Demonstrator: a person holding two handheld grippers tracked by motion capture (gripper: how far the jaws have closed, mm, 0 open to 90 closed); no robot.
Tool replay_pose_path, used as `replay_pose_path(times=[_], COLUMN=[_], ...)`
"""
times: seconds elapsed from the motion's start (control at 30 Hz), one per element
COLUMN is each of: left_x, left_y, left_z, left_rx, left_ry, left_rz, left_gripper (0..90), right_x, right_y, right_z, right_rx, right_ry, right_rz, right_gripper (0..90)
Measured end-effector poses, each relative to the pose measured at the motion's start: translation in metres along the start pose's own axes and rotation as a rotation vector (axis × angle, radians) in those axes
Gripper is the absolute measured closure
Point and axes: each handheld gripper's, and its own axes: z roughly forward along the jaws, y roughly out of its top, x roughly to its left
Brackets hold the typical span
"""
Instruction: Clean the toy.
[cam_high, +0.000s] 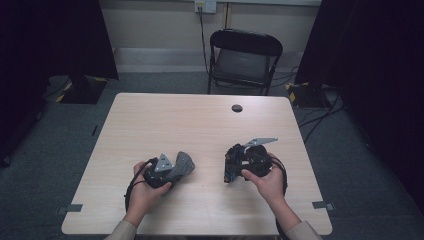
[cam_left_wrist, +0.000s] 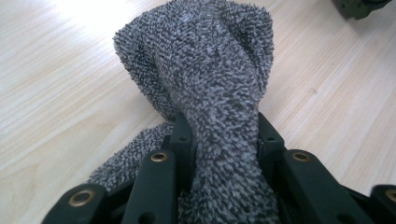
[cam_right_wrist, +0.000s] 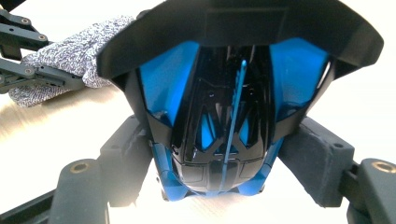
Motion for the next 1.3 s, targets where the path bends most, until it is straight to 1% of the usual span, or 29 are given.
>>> replay_pose_path(times=[0.07, 0.17, 0.33, 0.4, 0.57, 0.67, 0.8, 0.9, 1.03, 1.2, 1.3], left_x=[0.001, 0.001, 0.002, 0.003, 0.004, 0.004, 0.004, 0.003, 0.003, 0.003, 0.003], left_y=[-0.001, -0.003, -0.004, -0.005, -0.006, -0.006, -0.007, -0.008, -0.008, -0.009, -0.009], left_z=[0.000, 0.001, 0.000, 0.000, 0.000, 0.000, 0.001, 0.001, 0.001, 0.000, 0.000], left_rx=[0.004, 0.005, -0.001, -0.007, -0.009, -0.013, -0.009, -0.010, -0.014, -0.015, -0.014], left_ry=[-0.001, -0.001, -0.004, -0.007, -0.008, -0.006, -0.006, -0.009, -0.009, -0.006, -0.008], left_rz=[-0.006, -0.004, -0.012, -0.018, -0.017, -0.020, -0.013, -0.019, -0.020, -0.018, -0.015], left_gripper=[68.2, 68.2, 67.8, 67.7, 67.6, 67.3, 67.2, 67.1, 66.8, 66.4, 66.3], right_x=[0.000, -0.001, -0.001, -0.003, -0.006, -0.007, -0.008, -0.009, -0.007, -0.008, -0.009], right_y=[0.001, 0.003, 0.007, 0.008, 0.011, 0.013, 0.017, 0.018, 0.019, 0.020, 0.020], right_z=[0.000, 0.001, 0.006, 0.009, 0.015, 0.019, 0.024, 0.028, 0.032, 0.039, 0.045], right_rx=[0.003, 0.009, 0.020, 0.015, 0.009, 0.017, 0.028, 0.034, 0.033, 0.035, 0.036], right_ry=[-0.006, -0.007, -0.006, -0.005, 0.002, 0.005, 0.008, 0.014, 0.006, -0.002, -0.005], right_rz=[-0.006, -0.003, 0.010, 0.017, 0.033, 0.037, 0.035, 0.040, 0.035, 0.054, 0.054], right_gripper=[27.5, 27.5, 27.5, 27.5, 27.5, 27.5, 27.4, 27.4, 27.4, 27.3, 27.3])
